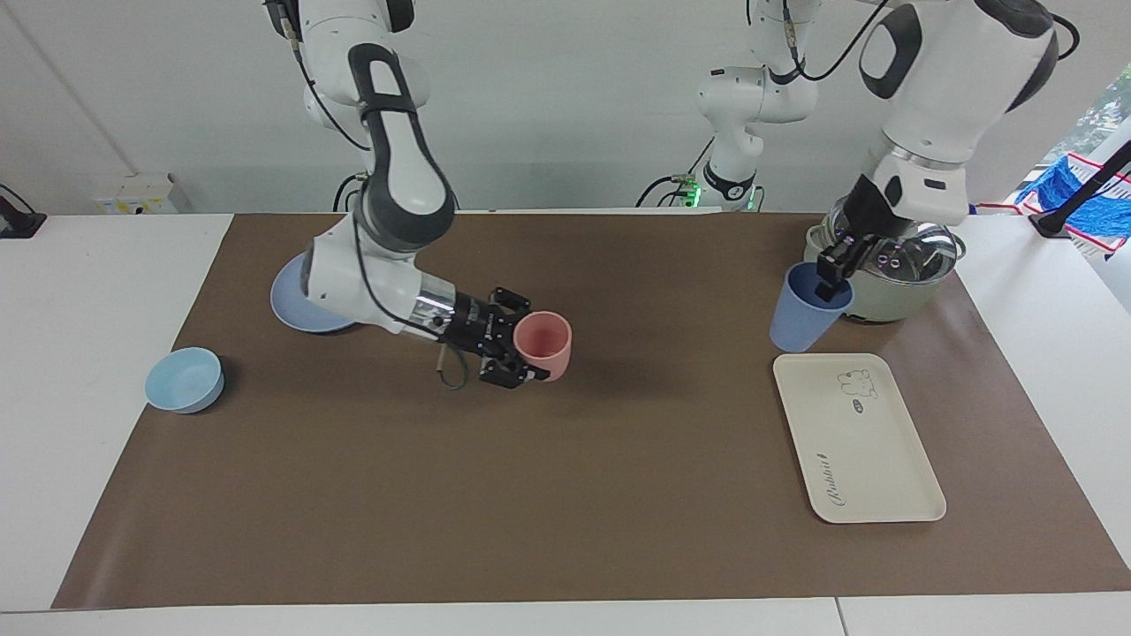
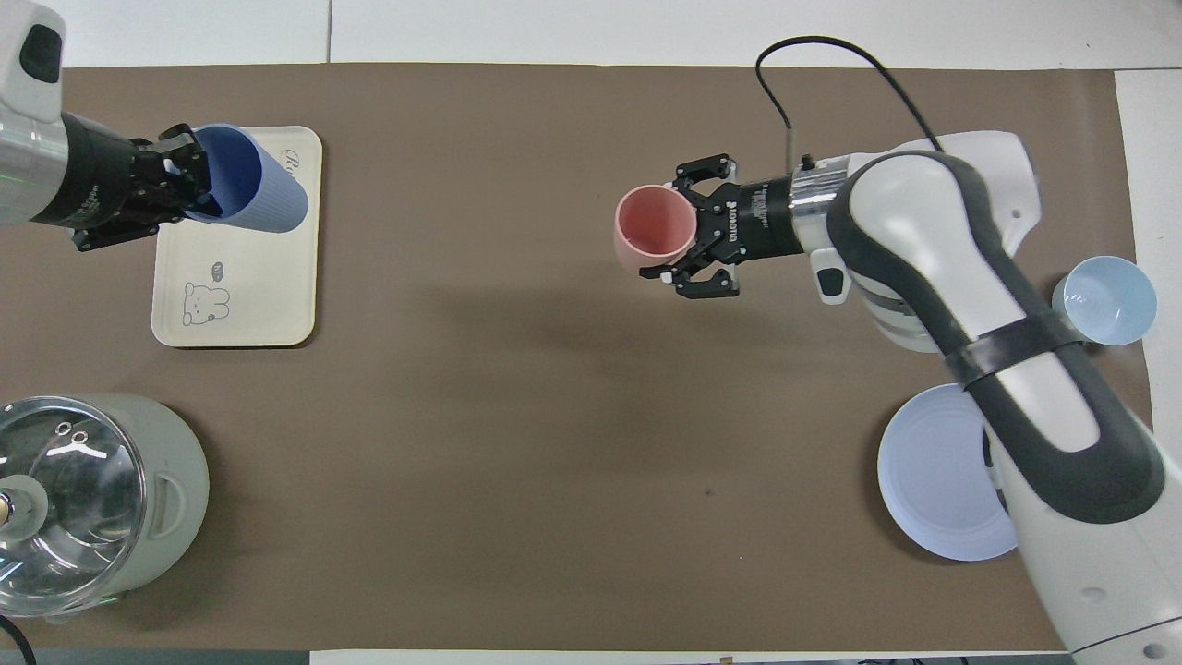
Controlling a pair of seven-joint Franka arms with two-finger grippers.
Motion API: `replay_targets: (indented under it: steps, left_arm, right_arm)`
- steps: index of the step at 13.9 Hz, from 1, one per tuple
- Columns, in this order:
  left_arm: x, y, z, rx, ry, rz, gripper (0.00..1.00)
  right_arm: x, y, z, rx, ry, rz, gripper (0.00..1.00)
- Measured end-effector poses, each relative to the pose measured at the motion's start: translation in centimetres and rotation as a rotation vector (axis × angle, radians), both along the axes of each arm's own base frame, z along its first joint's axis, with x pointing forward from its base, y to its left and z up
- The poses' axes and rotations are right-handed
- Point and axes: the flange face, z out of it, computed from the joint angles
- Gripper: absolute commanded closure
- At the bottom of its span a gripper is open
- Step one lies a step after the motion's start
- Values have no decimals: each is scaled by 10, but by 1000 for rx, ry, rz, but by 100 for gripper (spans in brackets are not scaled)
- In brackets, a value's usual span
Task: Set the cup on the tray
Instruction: 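Carry the blue cup to the tray while the right gripper withdraws, then set the blue cup upright on the tray and open the left gripper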
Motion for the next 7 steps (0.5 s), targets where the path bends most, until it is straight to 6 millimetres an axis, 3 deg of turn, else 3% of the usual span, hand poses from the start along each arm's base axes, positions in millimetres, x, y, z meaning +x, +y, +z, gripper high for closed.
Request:
replay_targets:
  steps: [2,5,7]
  left_arm:
    - [8,28,-46,11,-8,-16,100]
    - [14,51,-128,28,-24,-39,100]
    - [11,78,-168,42,-8,-70,100]
  right_arm:
    - [1,-68,-2,-21,-12,51,100]
    - [-12,-168,-13,-13,-39,122,100]
    - [-24,-217,-18,-40,-53,160,100]
